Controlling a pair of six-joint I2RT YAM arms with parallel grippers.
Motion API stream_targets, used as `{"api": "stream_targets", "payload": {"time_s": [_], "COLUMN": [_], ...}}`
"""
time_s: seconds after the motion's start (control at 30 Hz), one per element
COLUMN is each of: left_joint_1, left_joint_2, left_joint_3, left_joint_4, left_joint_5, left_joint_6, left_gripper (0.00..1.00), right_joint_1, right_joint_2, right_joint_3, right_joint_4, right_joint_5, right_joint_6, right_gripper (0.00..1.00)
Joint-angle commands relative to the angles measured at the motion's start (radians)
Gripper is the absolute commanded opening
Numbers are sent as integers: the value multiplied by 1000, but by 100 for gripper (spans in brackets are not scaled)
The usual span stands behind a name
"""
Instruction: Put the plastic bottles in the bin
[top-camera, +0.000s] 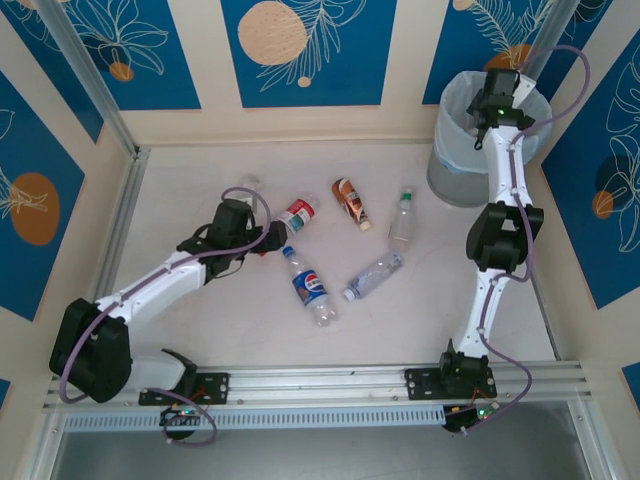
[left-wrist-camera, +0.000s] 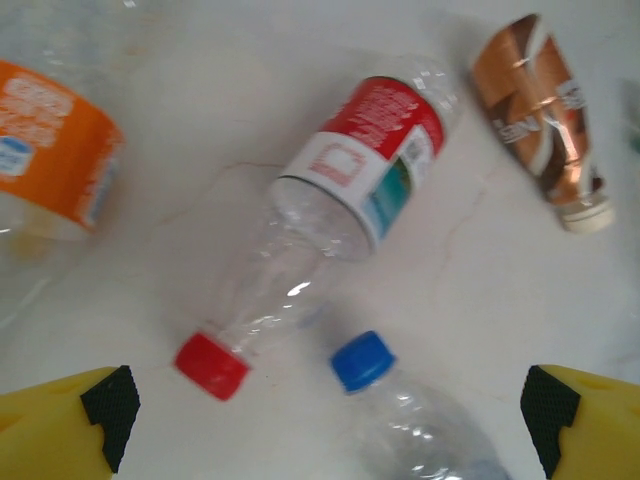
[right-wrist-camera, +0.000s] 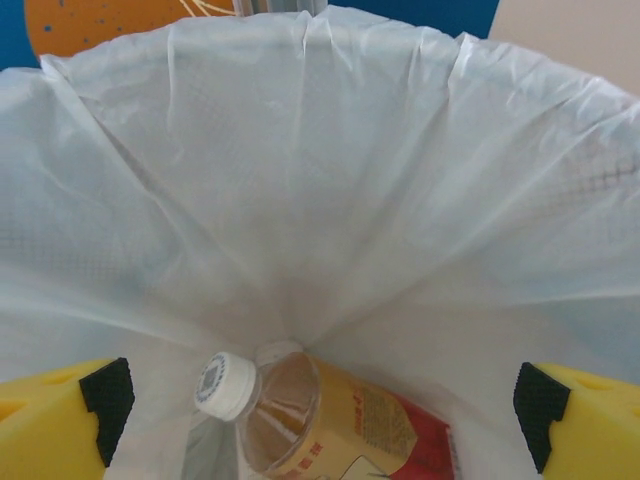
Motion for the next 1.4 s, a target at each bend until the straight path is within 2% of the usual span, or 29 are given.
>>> {"api": "stream_targets", "payload": {"time_s": [0.0,0.3,0.67,0.83,1.0,1.13,1.27,1.37], "left_joint_1": [58,214,283,315,326,327,327,333], "left_joint_2": [-19,10,94,175,230,273,319,351], "left_joint_3": [44,48,85,156,201,240,279,304], "left_joint_4": [-93,-175,-208,-262,-266,-269,-273,-269], "left_joint_5": [-32,-41,-35,-34,-11,-5,7,63], "left_joint_6": [79,151,227,222,243,265,302,343], "left_gripper": [99,99,99,99,99,99,99,99], "right_joint_1": [2,0,4,-1,-6,-2,11,24], "right_joint_2": [-105,-281,-524,-625,-699,-759,-841,-922], "right_joint_3": [-50,-320,-693,-801,-871,-918,-1001,-1107], "right_joint_4": [79,251,583,636,639,607,535,533], "right_joint_5": [-49,-149,-322,-542,-711,-897,-998,-1069], "right_joint_6": [82,174,177,126,107,72,90,113], "right_gripper": [99,100,100,100,99,100,99,99]}}
